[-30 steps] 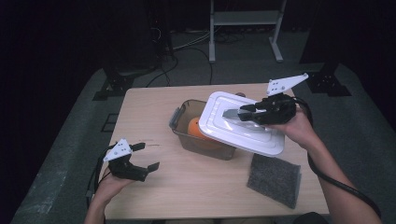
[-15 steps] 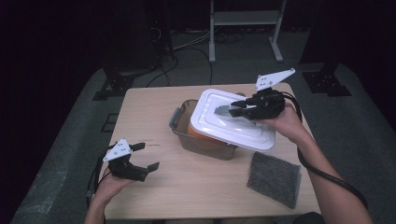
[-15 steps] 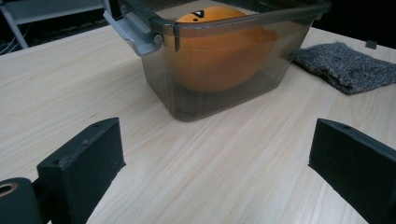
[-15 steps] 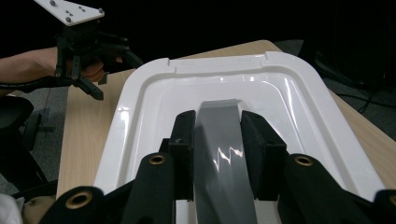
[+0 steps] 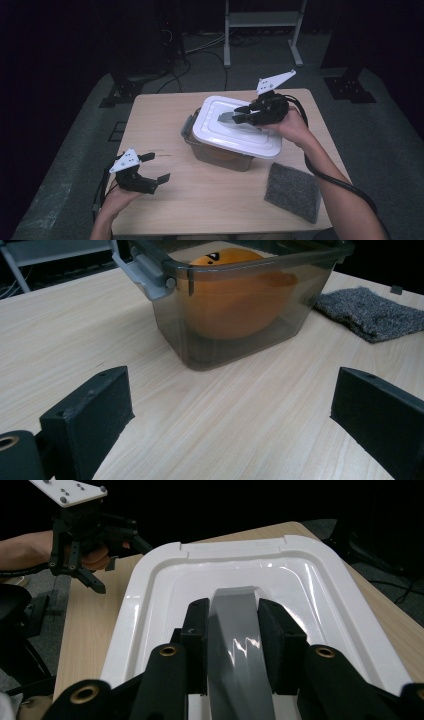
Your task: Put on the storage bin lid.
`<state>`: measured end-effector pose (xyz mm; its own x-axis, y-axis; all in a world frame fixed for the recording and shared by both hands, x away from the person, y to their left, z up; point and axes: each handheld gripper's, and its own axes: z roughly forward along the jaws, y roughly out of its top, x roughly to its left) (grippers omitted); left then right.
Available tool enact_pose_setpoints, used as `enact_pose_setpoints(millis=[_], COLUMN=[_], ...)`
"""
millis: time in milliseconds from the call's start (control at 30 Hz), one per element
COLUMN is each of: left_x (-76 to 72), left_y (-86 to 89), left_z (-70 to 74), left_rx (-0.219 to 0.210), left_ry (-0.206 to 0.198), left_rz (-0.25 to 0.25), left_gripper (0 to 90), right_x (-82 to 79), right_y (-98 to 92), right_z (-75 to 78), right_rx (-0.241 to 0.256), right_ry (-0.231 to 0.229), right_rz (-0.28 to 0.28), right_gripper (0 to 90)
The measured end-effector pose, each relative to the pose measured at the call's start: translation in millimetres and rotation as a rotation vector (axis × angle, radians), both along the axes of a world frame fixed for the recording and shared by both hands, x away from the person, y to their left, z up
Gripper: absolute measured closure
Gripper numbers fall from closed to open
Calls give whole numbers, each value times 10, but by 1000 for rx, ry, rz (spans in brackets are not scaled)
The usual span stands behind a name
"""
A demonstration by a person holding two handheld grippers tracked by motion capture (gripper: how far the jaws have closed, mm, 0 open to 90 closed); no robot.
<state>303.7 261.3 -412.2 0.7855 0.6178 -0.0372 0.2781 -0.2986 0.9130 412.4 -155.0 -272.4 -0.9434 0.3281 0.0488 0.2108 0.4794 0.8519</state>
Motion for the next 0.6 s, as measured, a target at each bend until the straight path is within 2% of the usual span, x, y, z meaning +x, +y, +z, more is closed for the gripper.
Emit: enact_pose_setpoints(millis=[367,600], left_x=[1,-1], left_y=[0,-10], left_z=[-8,-14], left_rx=[-5,7], left_ry=[2,4], left_rz=[-1,-2], left_gripper=[25,24], right_x=[165,263], right_y=[202,284], right_z=[-92,-181], right_rx=[-21,-23], right_ry=[13,26], right_rz=[15,13], right_gripper=[659,659])
